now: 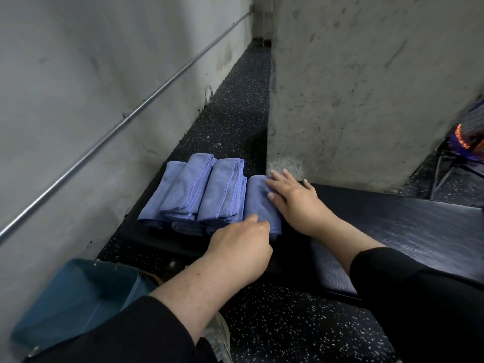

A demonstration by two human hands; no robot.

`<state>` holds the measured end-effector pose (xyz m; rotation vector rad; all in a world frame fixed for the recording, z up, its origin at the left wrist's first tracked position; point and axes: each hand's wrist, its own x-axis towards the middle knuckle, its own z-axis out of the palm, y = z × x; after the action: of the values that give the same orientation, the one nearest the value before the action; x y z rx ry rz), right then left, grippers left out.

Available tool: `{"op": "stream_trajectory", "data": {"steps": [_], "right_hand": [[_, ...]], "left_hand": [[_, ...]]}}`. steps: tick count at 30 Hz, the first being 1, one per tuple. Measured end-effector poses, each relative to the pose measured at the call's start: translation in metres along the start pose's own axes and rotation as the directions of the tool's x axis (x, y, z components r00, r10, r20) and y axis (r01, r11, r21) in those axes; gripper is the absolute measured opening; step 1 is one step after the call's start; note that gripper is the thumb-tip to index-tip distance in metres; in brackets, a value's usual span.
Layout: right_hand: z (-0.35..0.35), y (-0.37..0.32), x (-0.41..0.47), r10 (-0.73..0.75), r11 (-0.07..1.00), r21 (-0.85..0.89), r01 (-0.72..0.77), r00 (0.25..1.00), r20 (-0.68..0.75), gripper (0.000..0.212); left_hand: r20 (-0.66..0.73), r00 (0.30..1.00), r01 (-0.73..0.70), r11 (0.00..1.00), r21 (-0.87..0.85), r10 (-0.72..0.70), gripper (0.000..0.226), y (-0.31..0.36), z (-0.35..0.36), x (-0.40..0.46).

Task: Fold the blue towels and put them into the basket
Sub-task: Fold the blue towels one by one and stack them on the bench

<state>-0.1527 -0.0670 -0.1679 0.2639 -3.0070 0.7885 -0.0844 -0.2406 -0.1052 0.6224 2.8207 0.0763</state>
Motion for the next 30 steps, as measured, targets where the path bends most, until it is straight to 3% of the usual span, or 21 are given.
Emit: {"op": "stream_trajectory", "data": {"steps": [4,10,18,22,26,28,30], "right_hand": [[-0.030,0.004,-0.013,0.064,0.985,0.174,-0.021,0.967,-0.246,0.039],[-0.075,0.017,-0.057,0.108,0.986,0.152,-0.071,0.962,-0.252,0.038],[-0.159,0.073,-0.161,0.198,0.980,0.046,-0.194,0.916,-0.348,0.025],[-0.204,0.102,-0.219,0.187,0.962,-0.077,-0.262,0.838,-0.512,0.018],[-0.242,0.129,-0.262,0.114,0.904,-0.194,-0.380,0.654,-0.748,0.015],[-0.257,0.143,-0.277,0.267,0.805,-0.165,-0.570,0.595,-0.758,0.025],[-0.266,0.155,-0.289,0.495,0.641,-0.137,-0.755,0.543,-0.678,0.045]], "left_hand": [[-0.152,0.988,-0.008,0.999,-0.050,0.001,0.019,0.012,-0.009,0.002],[-0.283,0.959,-0.047,0.987,-0.152,0.002,0.027,0.035,-0.022,0.013],[-0.347,0.935,-0.176,0.945,-0.274,0.074,0.026,0.126,-0.030,0.039],[-0.334,0.927,-0.266,0.924,-0.273,0.168,0.026,0.176,-0.028,0.040],[-0.289,0.930,-0.312,0.903,-0.294,0.227,0.025,0.212,-0.027,0.042],[-0.277,0.924,-0.344,0.888,-0.305,0.263,0.023,0.224,-0.026,0.043],[-0.274,0.915,-0.375,0.872,-0.313,0.295,0.023,0.234,-0.026,0.043]]}}
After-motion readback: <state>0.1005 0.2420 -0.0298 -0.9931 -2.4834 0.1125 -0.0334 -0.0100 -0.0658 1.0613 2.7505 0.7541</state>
